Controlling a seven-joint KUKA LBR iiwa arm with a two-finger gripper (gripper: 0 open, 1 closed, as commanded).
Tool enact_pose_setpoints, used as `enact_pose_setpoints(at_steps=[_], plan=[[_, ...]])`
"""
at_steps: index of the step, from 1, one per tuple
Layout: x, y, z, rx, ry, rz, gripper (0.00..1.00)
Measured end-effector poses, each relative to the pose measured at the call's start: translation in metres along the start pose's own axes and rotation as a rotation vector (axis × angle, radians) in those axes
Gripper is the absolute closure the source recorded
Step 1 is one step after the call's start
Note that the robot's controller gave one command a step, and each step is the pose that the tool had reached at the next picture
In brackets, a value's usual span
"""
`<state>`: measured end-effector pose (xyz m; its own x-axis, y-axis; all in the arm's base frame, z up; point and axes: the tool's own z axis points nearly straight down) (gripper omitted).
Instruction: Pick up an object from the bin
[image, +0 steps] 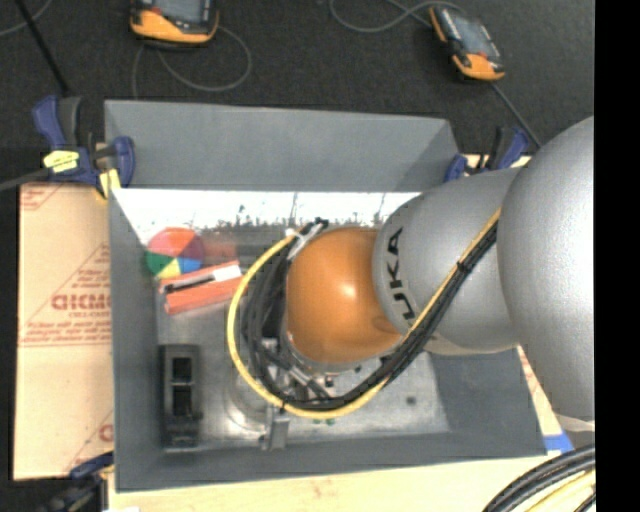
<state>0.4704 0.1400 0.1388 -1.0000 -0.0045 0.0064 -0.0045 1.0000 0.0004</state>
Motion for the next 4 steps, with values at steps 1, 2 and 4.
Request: enact_pose_setpoints(at_steps=[1, 2, 4], plan=[[-0.002, -0.001, -0.004, -0.002, -0.007, 0.004, 0.0], [-0.002, 0.001, -0.019, 0.001, -0.008, -0.032, 0.0], [-0.046, -0.009, -0.088, 0.001, -0.008, -0.075, 0.0]])
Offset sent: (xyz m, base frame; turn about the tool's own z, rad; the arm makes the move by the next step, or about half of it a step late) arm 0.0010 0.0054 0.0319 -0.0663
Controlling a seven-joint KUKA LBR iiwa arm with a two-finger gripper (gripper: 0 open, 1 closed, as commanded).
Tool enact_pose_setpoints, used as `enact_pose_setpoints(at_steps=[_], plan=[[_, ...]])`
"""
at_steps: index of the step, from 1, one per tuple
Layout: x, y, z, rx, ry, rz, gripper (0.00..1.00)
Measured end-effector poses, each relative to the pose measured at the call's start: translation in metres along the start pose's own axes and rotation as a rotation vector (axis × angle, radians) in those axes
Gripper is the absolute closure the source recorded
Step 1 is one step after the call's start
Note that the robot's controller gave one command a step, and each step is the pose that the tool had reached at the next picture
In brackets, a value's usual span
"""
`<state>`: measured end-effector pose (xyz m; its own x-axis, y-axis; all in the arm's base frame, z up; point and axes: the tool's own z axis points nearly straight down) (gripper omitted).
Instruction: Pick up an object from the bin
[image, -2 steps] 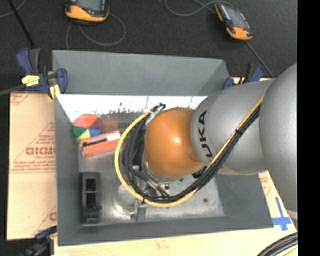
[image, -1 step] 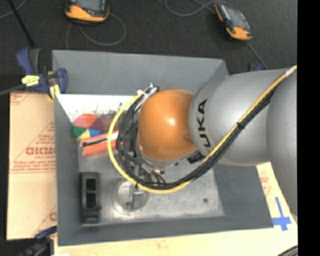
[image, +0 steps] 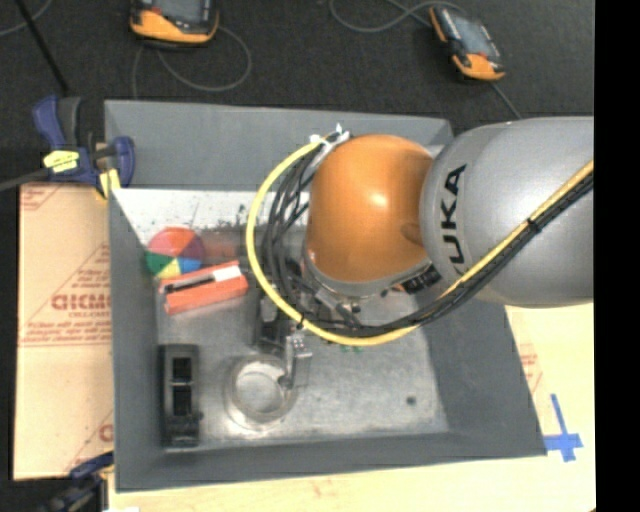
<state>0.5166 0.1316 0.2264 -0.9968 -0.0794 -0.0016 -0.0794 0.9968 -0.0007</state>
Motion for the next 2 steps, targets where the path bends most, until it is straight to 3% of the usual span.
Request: enact_pose_setpoints(at_steps=[1, 2], plan=[[-0.011, -0.022, 0.029, -0.002, -0.01, 0.002, 0.0], [-0.01, -0.034, 0.073, 0.0, 0.001, -0.009, 0.0]])
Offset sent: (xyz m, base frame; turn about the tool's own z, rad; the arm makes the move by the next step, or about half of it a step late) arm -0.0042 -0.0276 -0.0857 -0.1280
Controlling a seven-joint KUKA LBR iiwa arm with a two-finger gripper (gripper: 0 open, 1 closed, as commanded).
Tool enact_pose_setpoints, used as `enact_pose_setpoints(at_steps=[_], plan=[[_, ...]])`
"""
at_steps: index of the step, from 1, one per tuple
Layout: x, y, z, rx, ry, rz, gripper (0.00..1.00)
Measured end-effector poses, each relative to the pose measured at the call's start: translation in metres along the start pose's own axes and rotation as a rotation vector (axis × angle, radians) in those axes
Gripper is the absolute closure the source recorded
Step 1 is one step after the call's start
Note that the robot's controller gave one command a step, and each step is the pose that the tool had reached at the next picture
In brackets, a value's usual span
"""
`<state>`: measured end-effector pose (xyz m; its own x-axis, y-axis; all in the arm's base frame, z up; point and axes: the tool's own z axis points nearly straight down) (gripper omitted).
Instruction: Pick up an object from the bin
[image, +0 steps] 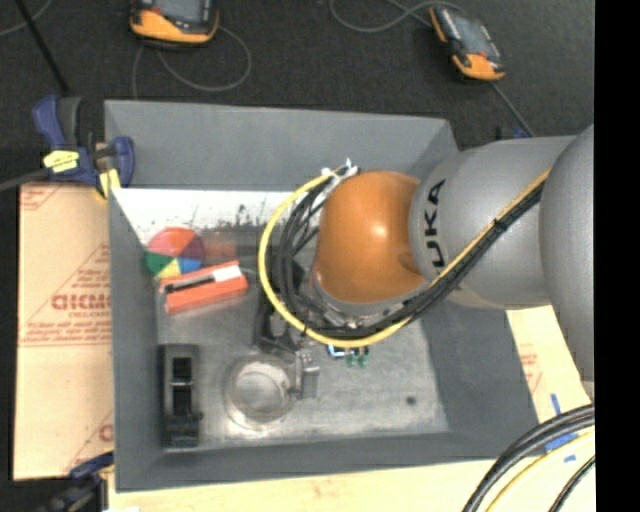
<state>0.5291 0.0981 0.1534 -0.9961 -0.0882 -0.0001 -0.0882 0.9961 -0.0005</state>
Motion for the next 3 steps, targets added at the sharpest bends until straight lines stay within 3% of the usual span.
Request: enact_pose_setpoints(at_steps=[1, 2, 3], plan=[[0.003, 0.004, 0.018, 0.0, -0.003, -0.111, 0.0], [0.014, 0.008, 0.047, -0.002, -0.004, 0.035, 0.0], [0.012, 0.012, 0.052, -0.003, -0.036, -0.11, 1.0]])
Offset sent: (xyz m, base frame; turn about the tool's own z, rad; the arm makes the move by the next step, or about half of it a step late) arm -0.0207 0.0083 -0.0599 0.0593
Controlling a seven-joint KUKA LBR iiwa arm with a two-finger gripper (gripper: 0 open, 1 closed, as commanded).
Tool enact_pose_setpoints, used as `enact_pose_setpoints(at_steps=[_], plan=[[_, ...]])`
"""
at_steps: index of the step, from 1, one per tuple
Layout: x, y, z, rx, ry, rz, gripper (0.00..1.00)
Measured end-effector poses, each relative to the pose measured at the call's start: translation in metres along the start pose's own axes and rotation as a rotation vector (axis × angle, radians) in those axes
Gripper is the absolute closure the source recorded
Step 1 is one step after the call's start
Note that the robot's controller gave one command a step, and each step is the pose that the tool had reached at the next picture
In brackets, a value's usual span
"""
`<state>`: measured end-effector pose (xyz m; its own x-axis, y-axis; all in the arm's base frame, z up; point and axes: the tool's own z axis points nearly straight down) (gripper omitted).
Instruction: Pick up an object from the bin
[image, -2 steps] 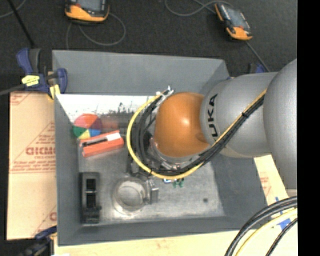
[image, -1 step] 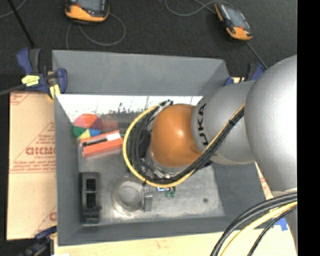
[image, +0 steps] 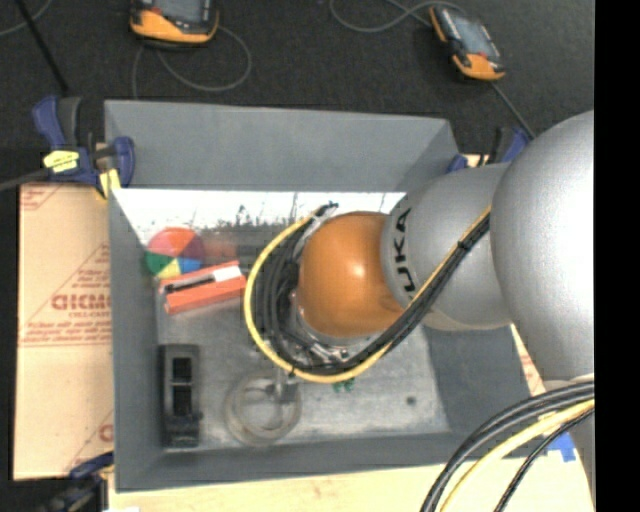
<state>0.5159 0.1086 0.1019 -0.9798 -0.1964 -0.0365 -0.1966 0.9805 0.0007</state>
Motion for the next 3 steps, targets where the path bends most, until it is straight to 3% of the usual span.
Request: enact_pose_setpoints(at_steps=[1, 2, 3], plan=[[0.0, 0.0, 0.0, 0.0, 0.0, 0.001, 1.0], [-0.015, -0.001, -0.083, 0.0, 0.035, -0.011, 1.0], [-0.015, -0.001, -0.083, 0.0, 0.035, -0.01, 1.0]])
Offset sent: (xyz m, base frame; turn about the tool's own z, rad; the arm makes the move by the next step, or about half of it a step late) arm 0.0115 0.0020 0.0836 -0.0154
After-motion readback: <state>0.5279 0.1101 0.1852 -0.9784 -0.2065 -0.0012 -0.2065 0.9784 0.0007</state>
